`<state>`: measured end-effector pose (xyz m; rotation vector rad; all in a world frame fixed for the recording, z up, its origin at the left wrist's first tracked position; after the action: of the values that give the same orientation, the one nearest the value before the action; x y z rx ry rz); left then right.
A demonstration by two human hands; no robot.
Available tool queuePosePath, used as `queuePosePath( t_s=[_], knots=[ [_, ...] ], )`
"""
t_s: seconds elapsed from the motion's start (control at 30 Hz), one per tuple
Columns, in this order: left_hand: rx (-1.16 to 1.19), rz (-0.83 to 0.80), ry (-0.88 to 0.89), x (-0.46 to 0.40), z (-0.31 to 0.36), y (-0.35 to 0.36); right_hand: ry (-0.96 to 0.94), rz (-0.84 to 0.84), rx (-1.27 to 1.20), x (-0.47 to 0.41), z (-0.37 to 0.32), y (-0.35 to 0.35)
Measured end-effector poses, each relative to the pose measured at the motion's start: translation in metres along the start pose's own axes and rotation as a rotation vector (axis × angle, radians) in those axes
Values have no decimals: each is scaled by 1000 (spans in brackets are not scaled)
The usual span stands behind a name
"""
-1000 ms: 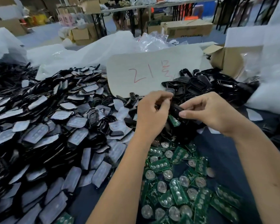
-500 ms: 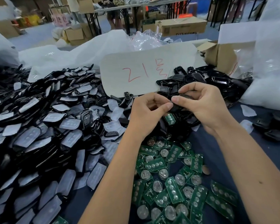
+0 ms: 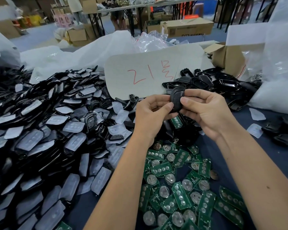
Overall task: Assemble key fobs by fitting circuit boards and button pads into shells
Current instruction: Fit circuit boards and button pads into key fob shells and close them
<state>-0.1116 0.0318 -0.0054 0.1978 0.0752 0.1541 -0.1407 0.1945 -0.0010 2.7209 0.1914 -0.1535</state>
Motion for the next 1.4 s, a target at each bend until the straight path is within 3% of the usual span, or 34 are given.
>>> queuePosePath(
  t_s=[0.67,0.77,0.9,1.17,1.33,1.4],
  knots=[
    [-10,-14,-99,5,-1,10,-43,-5,16,-2,5,-3],
    [-104,69,-60,3,3,4,-82,63,53,-2,4,-5],
    [-327,172,131,4,19,1,-166,79,190,1,0,3],
    [-648,171,381,15,38,14,-222,162,206,5,-4,8],
    [-606,119,352,14,37,15,-170,158,134,1,-3,-2],
    [-735,162,322,11,32,10,-133,211,56,0,-2,-11]
  ],
)
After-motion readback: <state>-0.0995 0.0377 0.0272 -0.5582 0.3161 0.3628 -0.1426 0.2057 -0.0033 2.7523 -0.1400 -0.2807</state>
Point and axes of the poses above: each hand's wrist, its own x-axis away from the middle knuckle, its own y-axis out of the palm, z = x × y, the point moved 8 cm from there along -x, towards the middle knuckle, and after that the axes turned 5 degrees about -y, right-handed, at the moved point
